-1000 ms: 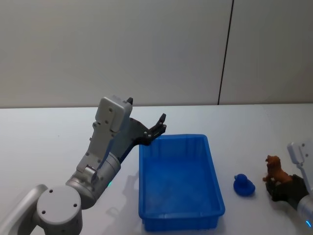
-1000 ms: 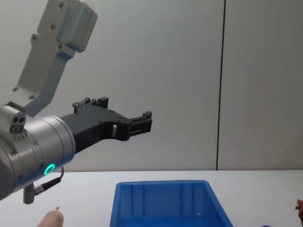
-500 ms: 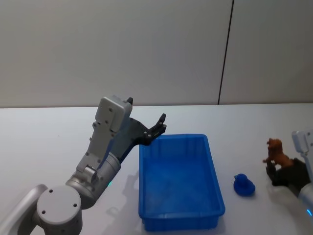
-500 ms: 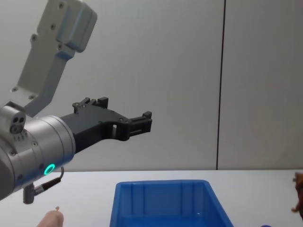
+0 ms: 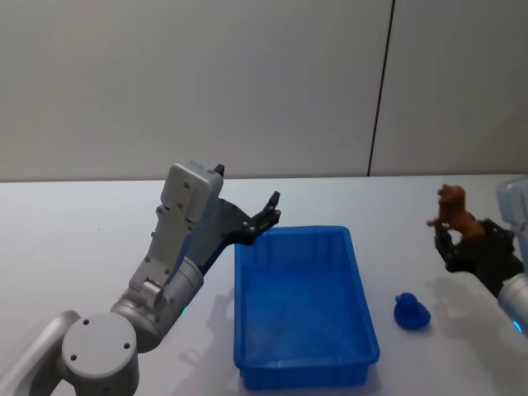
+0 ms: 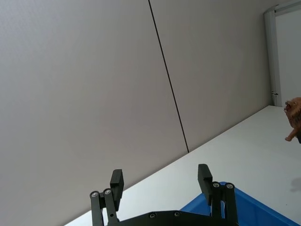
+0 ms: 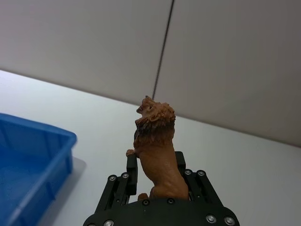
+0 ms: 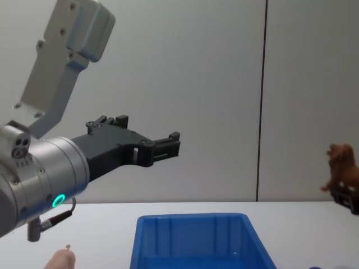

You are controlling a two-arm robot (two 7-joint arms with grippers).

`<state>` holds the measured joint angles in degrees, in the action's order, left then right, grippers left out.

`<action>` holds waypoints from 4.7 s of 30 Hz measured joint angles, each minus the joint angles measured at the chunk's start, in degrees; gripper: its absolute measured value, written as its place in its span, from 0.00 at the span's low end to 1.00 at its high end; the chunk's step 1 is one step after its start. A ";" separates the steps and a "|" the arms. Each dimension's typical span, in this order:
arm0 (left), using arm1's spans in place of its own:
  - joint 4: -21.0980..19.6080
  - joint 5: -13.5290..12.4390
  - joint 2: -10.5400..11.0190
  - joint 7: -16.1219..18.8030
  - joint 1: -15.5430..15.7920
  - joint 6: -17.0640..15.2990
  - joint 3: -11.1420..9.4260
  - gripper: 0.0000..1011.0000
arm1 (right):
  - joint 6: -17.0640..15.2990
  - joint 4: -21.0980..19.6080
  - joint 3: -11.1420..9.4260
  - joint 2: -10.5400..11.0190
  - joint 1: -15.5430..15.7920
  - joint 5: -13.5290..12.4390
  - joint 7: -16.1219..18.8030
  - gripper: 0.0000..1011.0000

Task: Pick up the two dolls from the table and place them into the box.

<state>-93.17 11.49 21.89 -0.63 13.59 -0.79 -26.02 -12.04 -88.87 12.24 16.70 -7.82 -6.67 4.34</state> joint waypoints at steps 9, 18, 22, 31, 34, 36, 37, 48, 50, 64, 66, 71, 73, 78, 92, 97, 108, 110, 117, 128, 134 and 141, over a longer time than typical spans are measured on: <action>0.00 0.00 0.00 0.00 0.00 0.00 0.00 0.99 | 0.48 -3.17 0.91 -0.84 -0.54 -1.04 4.41 0.44; 0.00 0.00 0.00 0.00 0.00 0.00 0.00 0.99 | -1.93 -4.73 2.78 -2.62 -1.56 -1.76 9.99 0.44; 0.00 0.00 0.00 0.00 0.00 0.00 0.00 0.99 | -3.71 -4.73 3.79 -3.65 -2.19 -1.80 12.21 0.44; 0.00 0.00 0.00 0.00 0.00 0.00 0.00 0.99 | -8.63 -1.66 7.03 -7.20 -4.62 -0.58 17.21 0.44; 0.00 0.00 0.00 0.00 0.00 0.00 0.00 0.99 | -10.39 0.18 8.23 -8.59 -5.61 0.40 18.44 0.44; 0.00 0.00 0.00 0.00 0.00 0.00 0.00 0.99 | -11.05 1.40 8.87 -9.38 -6.22 0.85 18.94 0.44; 0.00 0.00 0.00 0.00 0.00 0.00 0.00 0.99 | -11.76 2.42 9.46 -10.08 -6.76 1.34 19.49 0.45; 0.00 0.00 0.00 0.00 0.00 0.00 0.00 0.99 | -14.44 6.97 11.84 -12.98 -9.07 3.33 21.59 0.77; 0.00 0.00 0.00 0.00 0.00 0.00 0.00 0.99 | -14.75 7.57 12.14 -13.36 -9.37 3.57 21.85 0.82; 0.00 0.00 0.00 0.00 0.00 0.00 0.00 0.99 | -14.02 6.80 10.72 -12.07 -9.30 3.29 20.89 0.99; 0.00 0.00 0.00 0.00 0.00 0.00 0.00 0.99 | -13.37 6.07 9.92 -11.28 -9.02 2.80 20.33 0.99; 0.00 0.00 0.00 0.00 0.00 0.00 0.00 0.99 | -11.43 3.82 7.56 -8.88 -8.11 1.12 19.23 0.99; 0.00 0.00 0.00 0.00 0.00 0.00 0.00 0.99 | -10.77 2.99 6.70 -7.97 -7.72 0.51 19.01 0.99; 0.00 0.00 0.00 0.00 0.00 0.00 0.00 0.99 | -8.19 0.43 4.14 -5.28 -6.38 -2.46 18.52 0.99; 0.00 0.00 0.00 0.00 0.00 0.00 0.00 0.99 | -5.30 -8.87 -4.29 4.95 1.77 -15.42 20.31 0.99; 0.00 0.00 0.00 0.00 0.00 0.00 0.00 0.99 | -6.92 -10.62 -5.50 6.96 3.64 -17.87 21.29 0.99; 0.00 0.00 0.00 0.00 0.00 0.00 0.00 0.99 | -12.63 -12.87 -6.44 10.13 6.46 -20.34 23.43 0.99; 0.00 0.00 0.00 0.00 0.00 0.00 0.00 0.99 | -14.16 -13.15 -6.42 10.54 6.84 -20.30 23.50 0.99; 0.00 0.00 0.00 0.00 0.00 0.00 0.00 0.99 | -17.58 -13.73 -5.99 11.62 7.93 -18.77 22.44 0.99; 0.00 0.00 0.00 0.00 0.00 0.00 0.00 0.99 | -19.89 -12.16 -4.13 11.49 7.73 -13.57 20.78 0.99; 0.00 0.00 0.00 0.00 0.00 0.00 0.00 0.99 | -19.86 -9.44 -2.38 9.82 5.68 -10.51 21.19 0.99; 0.00 0.00 0.00 0.00 0.00 0.00 0.00 0.99 | -19.17 -5.57 -0.43 7.42 3.02 -7.70 21.42 0.99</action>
<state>-93.17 11.48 21.89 -0.63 13.59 -0.80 -26.03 -31.21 -94.44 11.81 24.12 -4.80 -14.37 25.76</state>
